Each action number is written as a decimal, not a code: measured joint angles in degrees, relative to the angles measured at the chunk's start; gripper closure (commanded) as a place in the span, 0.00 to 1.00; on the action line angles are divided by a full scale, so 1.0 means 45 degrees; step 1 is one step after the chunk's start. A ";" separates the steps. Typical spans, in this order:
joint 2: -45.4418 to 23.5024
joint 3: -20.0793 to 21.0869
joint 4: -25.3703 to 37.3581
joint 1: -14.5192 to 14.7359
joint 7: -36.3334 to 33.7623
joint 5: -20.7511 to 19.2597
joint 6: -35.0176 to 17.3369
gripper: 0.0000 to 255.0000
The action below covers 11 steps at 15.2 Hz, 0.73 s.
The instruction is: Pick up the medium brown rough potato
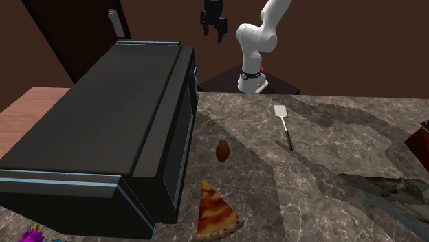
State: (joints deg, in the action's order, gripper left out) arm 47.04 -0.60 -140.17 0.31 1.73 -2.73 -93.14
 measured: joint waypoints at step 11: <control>-0.2647 0.0766 -0.0688 0.0985 -0.0300 0.1138 -0.3621 0.00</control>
State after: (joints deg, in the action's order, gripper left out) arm 35.13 2.84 -143.27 4.74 0.38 2.39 -109.43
